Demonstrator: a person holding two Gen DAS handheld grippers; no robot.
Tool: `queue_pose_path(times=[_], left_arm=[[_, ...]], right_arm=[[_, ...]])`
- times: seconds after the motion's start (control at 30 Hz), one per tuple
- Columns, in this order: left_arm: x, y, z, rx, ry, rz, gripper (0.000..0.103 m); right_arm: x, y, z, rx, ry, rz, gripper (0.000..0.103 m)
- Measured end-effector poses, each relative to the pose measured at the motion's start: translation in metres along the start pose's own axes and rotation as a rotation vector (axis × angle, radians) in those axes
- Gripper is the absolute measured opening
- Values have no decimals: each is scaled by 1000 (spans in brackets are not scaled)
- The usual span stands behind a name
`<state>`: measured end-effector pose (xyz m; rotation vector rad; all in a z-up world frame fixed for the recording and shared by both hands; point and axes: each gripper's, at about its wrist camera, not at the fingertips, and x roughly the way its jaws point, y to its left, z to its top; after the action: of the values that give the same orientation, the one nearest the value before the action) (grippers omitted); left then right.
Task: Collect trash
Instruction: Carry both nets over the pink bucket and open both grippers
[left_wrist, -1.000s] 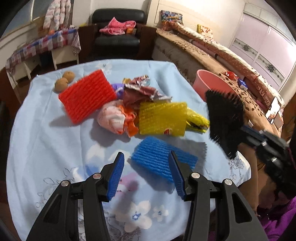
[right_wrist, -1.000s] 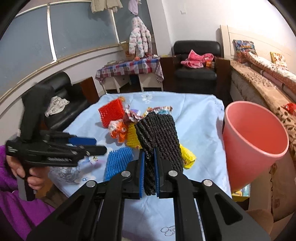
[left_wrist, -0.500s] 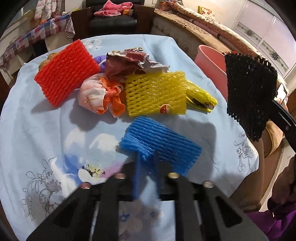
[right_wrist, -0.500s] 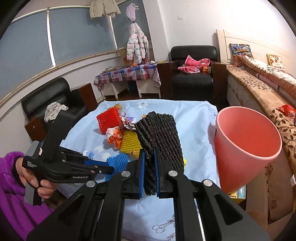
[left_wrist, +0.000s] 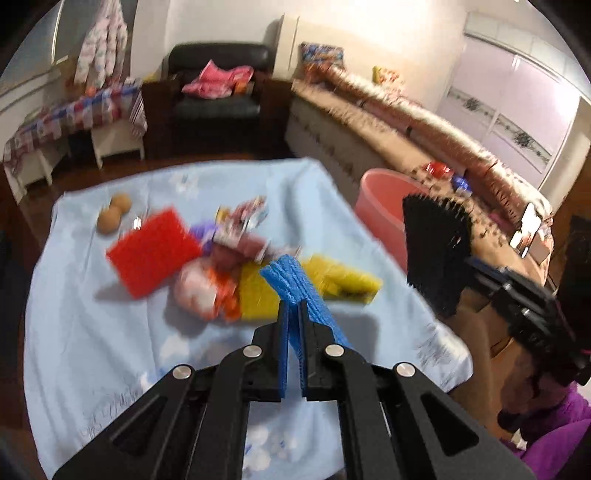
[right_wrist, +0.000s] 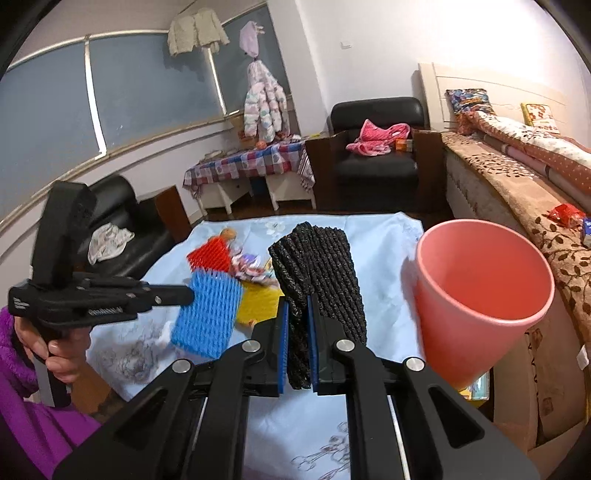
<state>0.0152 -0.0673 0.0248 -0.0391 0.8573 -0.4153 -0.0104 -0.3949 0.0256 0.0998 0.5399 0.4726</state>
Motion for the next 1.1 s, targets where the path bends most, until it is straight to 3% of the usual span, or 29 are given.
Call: queue_pose_path(times=[0.27,0.63,0.83,1.1], left_arm=[[14,-43,54,16,-91,-55,4],[72,-119,117,96,-111,-120,4],[121,-162,127,186,-105,-86,4],[182,-176,124,159,-10,-93,5]], right_arm=[[-17,-42,26,44,-65,-58,10],[-8,-127,43,208,-69,-143,10],[11,-165,39,304,-40,-168,10],[36,-194,28,368,5,-197,10]])
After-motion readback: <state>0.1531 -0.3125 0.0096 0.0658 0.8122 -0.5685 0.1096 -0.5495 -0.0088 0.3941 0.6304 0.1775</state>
